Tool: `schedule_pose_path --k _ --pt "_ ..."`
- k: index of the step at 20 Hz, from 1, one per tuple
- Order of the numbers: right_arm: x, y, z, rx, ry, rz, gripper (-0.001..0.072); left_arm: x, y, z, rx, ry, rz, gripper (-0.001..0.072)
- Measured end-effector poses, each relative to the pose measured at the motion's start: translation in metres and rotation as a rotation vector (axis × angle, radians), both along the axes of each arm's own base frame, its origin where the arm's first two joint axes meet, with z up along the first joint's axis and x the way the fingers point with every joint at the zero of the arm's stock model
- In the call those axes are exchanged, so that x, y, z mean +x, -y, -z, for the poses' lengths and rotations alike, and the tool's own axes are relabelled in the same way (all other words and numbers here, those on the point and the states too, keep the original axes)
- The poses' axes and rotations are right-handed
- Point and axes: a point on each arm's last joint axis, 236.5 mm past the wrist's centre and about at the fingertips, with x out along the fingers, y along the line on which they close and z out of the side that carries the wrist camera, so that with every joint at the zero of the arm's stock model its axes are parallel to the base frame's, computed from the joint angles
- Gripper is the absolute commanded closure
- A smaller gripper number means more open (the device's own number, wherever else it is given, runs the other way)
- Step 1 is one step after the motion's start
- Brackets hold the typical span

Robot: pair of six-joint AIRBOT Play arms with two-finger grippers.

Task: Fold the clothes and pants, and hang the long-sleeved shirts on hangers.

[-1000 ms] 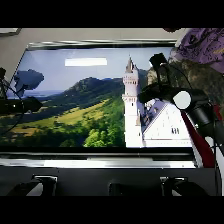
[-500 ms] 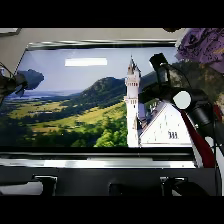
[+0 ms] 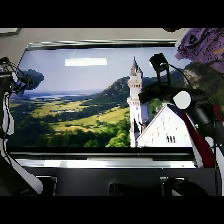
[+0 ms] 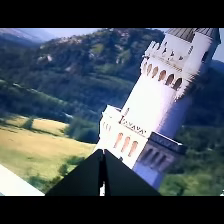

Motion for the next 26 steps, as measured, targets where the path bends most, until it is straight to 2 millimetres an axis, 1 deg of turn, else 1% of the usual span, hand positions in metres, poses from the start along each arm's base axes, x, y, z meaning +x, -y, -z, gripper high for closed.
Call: schedule_pose_path --k 1,2,3,5,6,8,10,11,12,16,18,20,22,23,24,25,26 --pt "0.0 0.0 0.0 0.0 0.0 0.0 0.068 0.004 -0.003 0.006 0.005 0.01 0.002 -0.0013" --pt "0.0 0.0 0.0 0.0 0.0 0.0 0.068 0.007 -0.004 0.009 0.008 0.021 0.005 0.0158" --pt "0.0 0.0 0.0 0.0 0.0 0.0 0.068 0.012 -0.005 0.011 0.009 0.043 0.009 0.0693" --pt "0.0 0.0 0.0 0.0 0.0 0.0 0.068 0.018 -0.003 0.011 0.001 0.066 0.024 0.0691" --pt "0.0 0.0 0.0 0.0 0.0 0.0 0.068 0.019 -0.001 0.008 -0.002 0.072 0.033 0.0692" --pt "0.0 0.0 0.0 0.0 0.0 0.0 0.068 0.018 0.009 -0.002 -0.051 0.081 0.031 0.0695" --pt "0.0 0.0 0.0 0.0 0.0 0.0 0.068 0.012 0.032 -0.016 -0.118 0.061 0.045 0.0695" --pt "0.0 0.0 0.0 0.0 0.0 0.0 0.068 0.006 0.051 -0.026 -0.149 0.041 0.061 0.0696" --pt "0.0 0.0 0.0 0.0 0.0 0.0 0.068 0.0 0.07 -0.037 -0.17 0.02 0.086 0.0696" --pt "0.0 0.0 0.0 0.0 0.0 0.0 0.068 -0.039 0.174 -0.096 -0.254 -0.041 0.222 0.0695" --pt "0.0 0.0 0.0 0.0 0.0 0.0 0.068 -0.067 0.229 -0.13 -0.303 -0.053 0.3 0.0695" --pt "0.0 0.0 0.0 0.0 0.0 0.0 0.068 -0.102 0.285 -0.165 -0.359 -0.061 0.384 0.0695" --pt "0.0 0.0 0.0 0.0 0.0 0.0 0.068 -0.138 0.335 -0.191 -0.409 -0.085 0.468 0.0695" --pt "0.0 0.0 0.0 0.0 0.0 0.0 0.068 -0.155 0.358 -0.199 -0.431 -0.1 0.511 0.0694" --pt "0.0 0.0 0.0 0.0 0.0 0.0 0.068 -0.17 0.38 -0.204 -0.452 -0.122 0.547 0.0694" --pt "0.0 0.0 0.0 0.0 0.0 0.0 0.068 -0.186 0.403 -0.204 -0.471 -0.149 0.583 0.0695" --pt "0.0 0.0 0.0 0.0 0.0 0.0 0.068 -0.2 0.425 -0.201 -0.488 -0.178 0.616 0.0695"
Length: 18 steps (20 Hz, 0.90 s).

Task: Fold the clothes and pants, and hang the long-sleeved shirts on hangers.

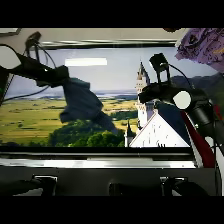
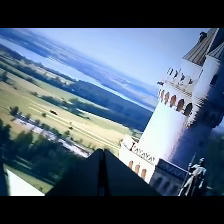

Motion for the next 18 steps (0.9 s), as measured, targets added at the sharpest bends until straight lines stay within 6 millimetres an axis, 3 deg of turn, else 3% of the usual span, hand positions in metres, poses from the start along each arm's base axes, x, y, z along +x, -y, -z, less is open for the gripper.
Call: schedule_pose_path --k 3,6,7,8,9,10,13,18 --pt "0.0 0.0 0.0 0.0 0.0 0.0 0.068 -0.037 0.047 0.038 0.003 -0.096 0.084 0.0694" --pt "0.0 0.0 0.0 0.0 0.0 0.0 0.068 -0.058 0.059 0.099 0.027 -0.183 0.085 0.0675" --pt "0.0 0.0 0.0 0.0 0.0 0.0 0.068 -0.062 0.059 0.117 0.032 -0.205 0.073 0.063" --pt "0.0 0.0 0.0 0.0 0.0 0.0 0.068 -0.065 0.057 0.135 0.035 -0.227 0.06 0.0442" --pt "0.0 0.0 0.0 0.0 0.0 0.0 0.068 -0.067 0.053 0.148 0.039 -0.243 0.047 0.0119" --pt "0.0 0.0 0.0 0.0 0.0 0.0 0.068 -0.066 0.047 0.158 0.041 -0.251 0.029 -0.0013" --pt "0.0 0.0 0.0 0.0 0.0 0.0 0.068 -0.056 0.022 0.164 0.043 -0.253 -0.008 -0.0013" --pt "0.002 0.0 -0.003 0.004 0.014 0.004 0.068 -0.05 -0.041 0.142 0.078 -0.26 -0.034 -0.0013"
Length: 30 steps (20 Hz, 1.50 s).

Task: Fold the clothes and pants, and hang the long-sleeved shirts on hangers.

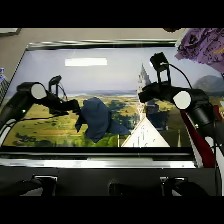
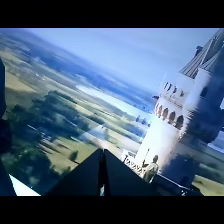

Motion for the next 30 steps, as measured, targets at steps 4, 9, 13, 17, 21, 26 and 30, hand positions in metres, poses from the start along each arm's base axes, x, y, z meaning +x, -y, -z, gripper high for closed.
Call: schedule_pose_path --k 4,9,13,17,21,26,30 --pt "0.001 0.0 -0.001 0.002 0.006 0.002 0.068 -0.002 -0.035 -0.011 0.015 -0.009 -0.022 -0.0013" --pt "0.0 -0.003 -0.002 0.024 0.002 0.002 0.068 -0.003 -0.052 -0.014 0.022 -0.014 -0.038 -0.0013" --pt "-0.004 -0.016 -0.005 0.108 -0.031 0.0 0.068 -0.003 -0.055 -0.014 0.023 -0.017 -0.041 -0.0013" --pt "-0.018 -0.024 0.004 0.296 -0.203 0.131 0.062 -0.004 -0.055 -0.014 0.024 -0.019 -0.04 -0.0013" --pt "-0.035 0.026 0.063 0.335 -0.45 0.401 0.0343 -0.004 -0.056 -0.014 0.024 -0.019 -0.04 -0.0013" --pt "-0.092 0.012 0.146 0.522 -0.891 0.414 0.0112 -0.004 -0.055 -0.013 0.024 -0.022 -0.04 -0.0013" --pt "-0.122 -0.031 0.177 0.61 -1.111 0.271 0.0112 -0.004 -0.055 -0.012 0.024 -0.025 -0.04 -0.0013"
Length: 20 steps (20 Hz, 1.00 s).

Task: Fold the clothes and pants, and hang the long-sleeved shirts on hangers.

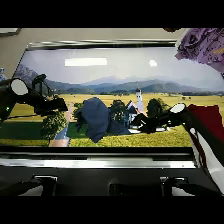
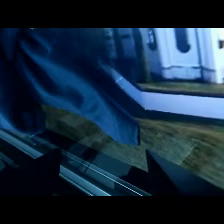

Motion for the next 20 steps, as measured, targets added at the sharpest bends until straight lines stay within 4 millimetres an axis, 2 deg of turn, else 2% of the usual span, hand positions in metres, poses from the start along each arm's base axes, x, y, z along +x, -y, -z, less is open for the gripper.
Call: schedule_pose_path --k 3,8,10,11,13,14,17,20 --pt "-0.004 -0.017 0.014 0.04 -0.02 -0.028 0.0113 0.0 0.0 0.0 0.0 -0.001 0.0 -0.0013" --pt "-0.003 -0.03 0.03 0.018 0.008 -0.046 0.0117 0.0 0.0 0.0 0.0 -0.001 0.0 -0.0013" --pt "-0.005 -0.039 0.033 0.003 0.025 -0.065 0.0168 0.0 0.0 0.0 0.0 -0.001 0.0 -0.0013" --pt "-0.005 -0.044 0.035 -0.008 0.036 -0.073 0.0257 0.0 0.0 0.0 0.0 -0.001 0.0 -0.0013" --pt "-0.004 -0.048 0.043 -0.049 0.06 -0.077 0.0663 0.0 0.0 0.0 0.0 -0.002 0.0 -0.0013" --pt "-0.002 -0.048 0.047 -0.071 0.073 -0.078 0.0682 -0.001 0.0 0.001 0.0 -0.007 0.001 -0.0013" --pt "0.001 -0.051 0.043 -0.082 0.106 -0.076 0.0682 -0.003 -0.007 0.002 0.001 -0.018 -0.009 -0.0013" --pt "0.005 -0.052 0.024 -0.084 0.167 -0.085 0.0682 -0.003 -0.029 0.017 -0.022 -0.033 -0.079 -0.0013"
